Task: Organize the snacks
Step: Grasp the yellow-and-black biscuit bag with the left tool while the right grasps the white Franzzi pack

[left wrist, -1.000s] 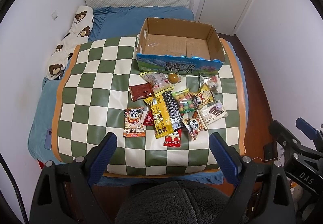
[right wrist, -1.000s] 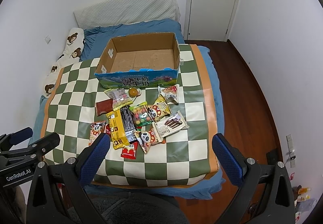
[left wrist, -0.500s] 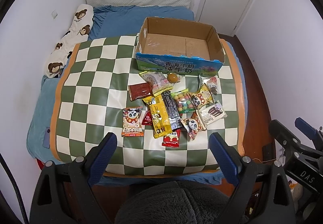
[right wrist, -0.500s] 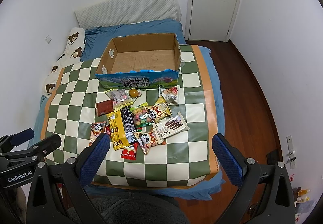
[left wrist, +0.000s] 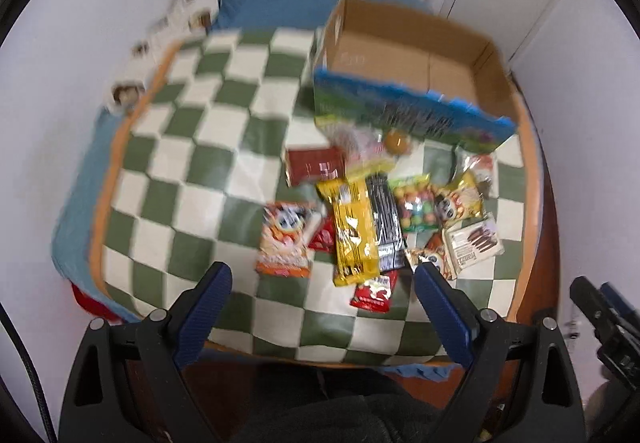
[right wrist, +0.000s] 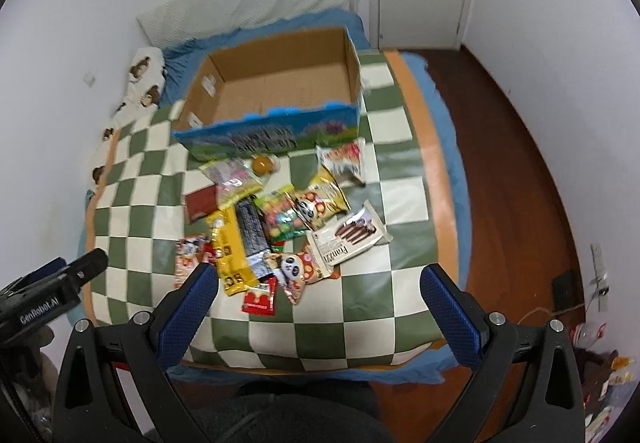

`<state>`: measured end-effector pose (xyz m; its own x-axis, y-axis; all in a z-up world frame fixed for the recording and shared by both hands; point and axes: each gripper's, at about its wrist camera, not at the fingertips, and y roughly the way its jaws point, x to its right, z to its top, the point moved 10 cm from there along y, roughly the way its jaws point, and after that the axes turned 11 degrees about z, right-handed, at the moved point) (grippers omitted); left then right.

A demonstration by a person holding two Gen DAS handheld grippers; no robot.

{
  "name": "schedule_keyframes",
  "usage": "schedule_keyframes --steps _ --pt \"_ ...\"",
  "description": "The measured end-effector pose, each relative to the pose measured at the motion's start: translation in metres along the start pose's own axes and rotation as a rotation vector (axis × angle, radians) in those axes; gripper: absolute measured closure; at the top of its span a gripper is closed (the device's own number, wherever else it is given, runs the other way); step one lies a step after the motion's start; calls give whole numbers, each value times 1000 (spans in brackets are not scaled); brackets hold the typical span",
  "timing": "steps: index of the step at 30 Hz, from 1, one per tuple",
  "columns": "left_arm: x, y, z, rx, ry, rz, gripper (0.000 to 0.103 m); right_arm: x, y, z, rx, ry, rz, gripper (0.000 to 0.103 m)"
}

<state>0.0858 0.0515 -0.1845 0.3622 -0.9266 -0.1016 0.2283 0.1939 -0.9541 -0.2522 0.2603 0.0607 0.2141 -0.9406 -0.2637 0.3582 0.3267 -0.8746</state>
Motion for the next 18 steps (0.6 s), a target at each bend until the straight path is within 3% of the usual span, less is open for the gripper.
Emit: schedule_keyframes --steps 4,11,18 --pt "17 55 1 -126 -29 -32 10 36 64 -1 -82 116 2 0" --pt "67 147 0 -345 -34 -68 10 101 186 -13 -210 443 62 1" --pt "98 211 -2 -478 -74 -79 10 126 272 -30 -300 698 112 10"
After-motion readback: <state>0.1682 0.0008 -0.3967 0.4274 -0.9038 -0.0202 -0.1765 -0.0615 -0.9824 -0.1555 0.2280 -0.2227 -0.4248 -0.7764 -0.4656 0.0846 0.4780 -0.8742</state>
